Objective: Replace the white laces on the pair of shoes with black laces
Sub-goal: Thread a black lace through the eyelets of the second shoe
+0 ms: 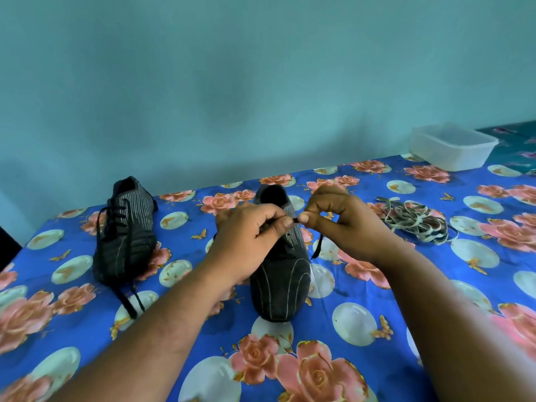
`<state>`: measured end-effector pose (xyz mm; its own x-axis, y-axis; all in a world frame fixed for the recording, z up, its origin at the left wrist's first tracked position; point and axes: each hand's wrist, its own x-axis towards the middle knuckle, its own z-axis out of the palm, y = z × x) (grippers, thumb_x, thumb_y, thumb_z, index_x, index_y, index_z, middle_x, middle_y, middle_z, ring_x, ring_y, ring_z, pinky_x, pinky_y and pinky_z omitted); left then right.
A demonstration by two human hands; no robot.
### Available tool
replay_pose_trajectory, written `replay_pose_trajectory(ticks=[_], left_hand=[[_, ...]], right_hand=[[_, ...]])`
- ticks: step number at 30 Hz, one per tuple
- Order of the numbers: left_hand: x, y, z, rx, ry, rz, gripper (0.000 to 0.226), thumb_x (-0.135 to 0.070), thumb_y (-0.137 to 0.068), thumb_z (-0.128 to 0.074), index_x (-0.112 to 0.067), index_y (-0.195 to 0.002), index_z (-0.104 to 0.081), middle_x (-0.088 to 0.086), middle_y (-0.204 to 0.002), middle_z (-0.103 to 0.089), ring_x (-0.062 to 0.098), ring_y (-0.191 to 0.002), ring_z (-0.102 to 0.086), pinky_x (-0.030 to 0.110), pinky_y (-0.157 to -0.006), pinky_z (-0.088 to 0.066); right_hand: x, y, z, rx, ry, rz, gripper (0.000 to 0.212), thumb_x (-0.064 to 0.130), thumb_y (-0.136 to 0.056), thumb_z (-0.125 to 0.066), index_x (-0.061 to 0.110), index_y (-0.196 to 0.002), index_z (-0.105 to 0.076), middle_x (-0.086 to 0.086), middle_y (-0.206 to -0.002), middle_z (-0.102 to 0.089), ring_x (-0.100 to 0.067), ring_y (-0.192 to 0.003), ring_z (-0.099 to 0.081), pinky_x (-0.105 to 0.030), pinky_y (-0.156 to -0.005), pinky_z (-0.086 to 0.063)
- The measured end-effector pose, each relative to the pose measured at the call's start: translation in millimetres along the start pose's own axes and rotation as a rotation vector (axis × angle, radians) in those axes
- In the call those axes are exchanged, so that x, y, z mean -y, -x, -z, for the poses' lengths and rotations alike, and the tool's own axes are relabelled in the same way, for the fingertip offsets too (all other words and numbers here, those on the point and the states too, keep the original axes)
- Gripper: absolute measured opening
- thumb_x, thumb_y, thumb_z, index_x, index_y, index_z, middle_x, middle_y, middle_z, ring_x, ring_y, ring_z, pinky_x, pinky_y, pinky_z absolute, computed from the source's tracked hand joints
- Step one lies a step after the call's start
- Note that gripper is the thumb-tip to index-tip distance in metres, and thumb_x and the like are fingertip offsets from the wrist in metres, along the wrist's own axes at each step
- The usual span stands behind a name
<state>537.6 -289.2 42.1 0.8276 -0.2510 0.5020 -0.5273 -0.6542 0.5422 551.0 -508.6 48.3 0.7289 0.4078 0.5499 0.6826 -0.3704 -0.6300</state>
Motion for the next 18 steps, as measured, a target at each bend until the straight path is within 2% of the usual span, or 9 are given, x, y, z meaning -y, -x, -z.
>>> replay_pose_trajectory(ticks=[2, 4, 6, 9, 12, 14, 15, 17, 18], left_hand=[[5.3, -5.4, 4.0, -0.102, 0.13, 0.11, 0.029, -0.058, -0.091, -0.053, -0.034, -0.098, -0.067, -0.016, -0.079, -0.067, 0.008, -0.079, -0.062, 0.053, -0.086, -0.05], [11.9, -7.2, 7.2, -0.229, 0.258, 0.241, 0.023, -0.048, -0.096, -0.059, -0.028, -0.091, -0.069, -0.013, -0.075, -0.067, 0.005, -0.07, -0.061, 0.042, -0.078, -0.053], [20.3, -0.2, 4.4, -0.341, 0.265, 0.292, 0.023, -0.04, -0.097, -0.062, -0.023, -0.085, -0.069, -0.005, -0.078, -0.07, 0.004, -0.071, -0.063, 0.036, -0.074, -0.053], [33.3, 17.5, -6.1, -0.359, 0.206, 0.298, 0.03, -0.045, -0.084, -0.058, -0.019, -0.074, -0.068, -0.003, -0.076, -0.069, 0.018, -0.078, -0.065, 0.046, -0.078, -0.053], [35.1, 21.2, -10.0, -0.315, 0.074, 0.178, 0.026, -0.042, -0.084, -0.059, -0.024, -0.066, -0.062, -0.009, -0.07, -0.064, 0.014, -0.076, -0.061, 0.05, -0.077, -0.05], [28.1, 20.7, -9.2, -0.344, 0.061, 0.096, 0.022, -0.046, -0.09, -0.057, -0.029, -0.078, -0.065, -0.012, -0.08, -0.066, 0.012, -0.083, -0.061, 0.051, -0.082, -0.049], [26.7, 21.2, -10.4, -0.335, 0.034, 0.062, 0.024, -0.05, -0.093, -0.055, -0.03, -0.094, -0.068, -0.013, -0.091, -0.069, 0.011, -0.09, -0.062, 0.05, -0.086, -0.049], [26.3, 23.8, -16.4, -0.248, -0.049, 0.008, 0.045, -0.058, -0.097, -0.049, -0.026, -0.126, -0.063, -0.011, -0.118, -0.067, 0.014, -0.11, -0.06, 0.047, -0.095, -0.046], [26.2, 25.2, -19.0, -0.198, -0.079, -0.02, 0.052, -0.06, -0.099, -0.045, -0.026, -0.135, -0.059, -0.009, -0.127, -0.063, 0.016, -0.119, -0.057, 0.045, -0.097, -0.044]], right_hand=[[-8.0, 0.2, 2.3, -0.025, -0.003, -0.041, 0.022, 0.037, -0.094, -0.064, 0.018, -0.083, -0.07, 0.002, -0.089, -0.061, -0.014, -0.089, -0.059, -0.018, -0.083, -0.044], [-14.3, 0.5, 4.1, -0.039, 0.008, -0.103, 0.023, 0.042, -0.094, -0.061, 0.022, -0.086, -0.07, 0.002, -0.094, -0.061, -0.014, -0.093, -0.059, -0.017, -0.084, -0.043], [-20.5, 0.5, 5.5, -0.054, 0.028, -0.159, 0.024, 0.045, -0.093, -0.059, 0.025, -0.088, -0.07, 0.002, -0.099, -0.062, -0.013, -0.096, -0.06, -0.016, -0.083, -0.042], [-25.4, 0.9, 5.2, -0.106, 0.019, -0.225, 0.017, 0.044, -0.095, -0.059, 0.033, -0.085, -0.067, 0.003, -0.1, -0.062, -0.014, -0.096, -0.061, -0.024, -0.082, -0.045], [-24.1, 0.2, -0.3, -0.146, 0.04, -0.248, 0.014, 0.036, -0.097, -0.064, 0.029, -0.085, -0.067, 0.004, -0.096, -0.064, -0.013, -0.09, -0.062, -0.03, -0.078, -0.049], [-16.8, 0.6, -3.8, -0.151, 0.033, -0.236, 0.018, 0.039, -0.095, -0.066, 0.024, -0.085, -0.069, 0.006, -0.089, -0.068, -0.01, -0.082, -0.061, -0.031, -0.075, -0.048], [-12.5, 0.4, -6.0, -0.125, 0.015, -0.224, 0.022, 0.043, -0.093, -0.066, 0.023, -0.085, -0.069, 0.008, -0.085, -0.069, -0.009, -0.079, -0.061, -0.03, -0.074, -0.048], [-5.3, 1.3, -11.8, -0.049, -0.006, -0.182, 0.026, 0.047, -0.088, -0.067, 0.021, -0.083, -0.07, 0.009, -0.08, -0.069, -0.011, -0.078, -0.062, -0.03, -0.075, -0.049], [-3.5, 1.8, -15.1, -0.02, -0.006, -0.155, 0.026, 0.047, -0.087, -0.068, 0.021, -0.083, -0.071, 0.007, -0.08, -0.07, -0.014, -0.078, -0.063, -0.032, -0.076, -0.05]])
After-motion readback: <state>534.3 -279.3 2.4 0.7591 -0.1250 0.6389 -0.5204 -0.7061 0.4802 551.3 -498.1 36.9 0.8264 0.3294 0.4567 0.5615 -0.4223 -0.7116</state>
